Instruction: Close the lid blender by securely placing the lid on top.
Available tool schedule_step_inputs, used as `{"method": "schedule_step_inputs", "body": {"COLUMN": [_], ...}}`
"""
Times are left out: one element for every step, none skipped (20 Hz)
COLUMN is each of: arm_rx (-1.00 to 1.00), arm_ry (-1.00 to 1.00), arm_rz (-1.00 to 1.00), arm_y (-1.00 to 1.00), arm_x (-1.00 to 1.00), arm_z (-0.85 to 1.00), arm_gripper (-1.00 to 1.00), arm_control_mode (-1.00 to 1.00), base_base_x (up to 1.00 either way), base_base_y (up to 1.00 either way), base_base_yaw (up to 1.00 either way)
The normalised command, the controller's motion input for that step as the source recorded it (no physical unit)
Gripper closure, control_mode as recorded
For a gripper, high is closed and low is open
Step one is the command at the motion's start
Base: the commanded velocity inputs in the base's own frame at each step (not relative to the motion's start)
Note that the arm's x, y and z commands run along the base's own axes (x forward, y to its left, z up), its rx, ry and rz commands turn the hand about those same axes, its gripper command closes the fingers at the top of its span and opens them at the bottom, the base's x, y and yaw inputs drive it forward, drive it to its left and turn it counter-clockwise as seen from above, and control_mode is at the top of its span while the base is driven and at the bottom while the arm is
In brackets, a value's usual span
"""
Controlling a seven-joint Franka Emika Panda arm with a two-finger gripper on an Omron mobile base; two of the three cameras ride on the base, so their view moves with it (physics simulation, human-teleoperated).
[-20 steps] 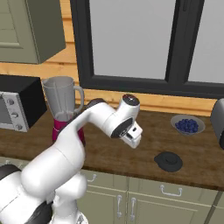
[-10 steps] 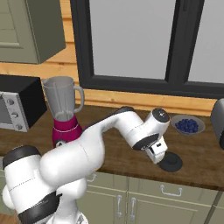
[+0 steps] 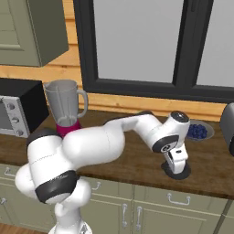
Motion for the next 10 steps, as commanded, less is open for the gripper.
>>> {"method": "schedule_step_inputs", "body": {"arm_rx": [0.0, 0.0, 0.0, 0.0, 0.0, 0.0, 0.0, 0.0, 0.0, 0.0], "arm_ry": [0.17, 0.18, 0.15, 0.09, 0.09, 0.07, 0.04, 0.01, 0.0, 0.0], "arm_rz": [-0.15, -0.14, -0.13, -0.1, -0.1, -0.08, -0.06, -0.06, -0.05, -0.04], "arm_y": [-0.45, -0.31, -0.22, -0.19, -0.14, -0.09, -0.07, -0.06, -0.1, -0.21], "arm_x": [0.11, 0.17, 0.22, 0.18, 0.23, 0.14, 0.19, 0.21, 0.24, 0.29], "arm_z": [0.0, -0.11, -0.21, -0.37, -0.43, -0.47, -0.47, -0.32, -0.25, -0.09], "arm_gripper": [-1.0, -1.0, -1.0, -1.0, -1.0, -1.0, -1.0, -1.0, -1.0, -1.0], "arm_control_mode": [-1.0, -1.0, -1.0, -1.0, -1.0, -1.0, -1.0, -1.0, -1.0, -1.0], "base_base_x": [0.0, 0.0, 0.0, 0.0, 0.0, 0.0, 0.0, 0.0, 0.0, 0.0], "base_base_y": [0.0, 0.0, 0.0, 0.0, 0.0, 0.0, 0.0, 0.0, 0.0, 0.0], "base_base_yaw": [0.0, 0.0, 0.0, 0.0, 0.0, 0.0, 0.0, 0.0, 0.0, 0.0]}}
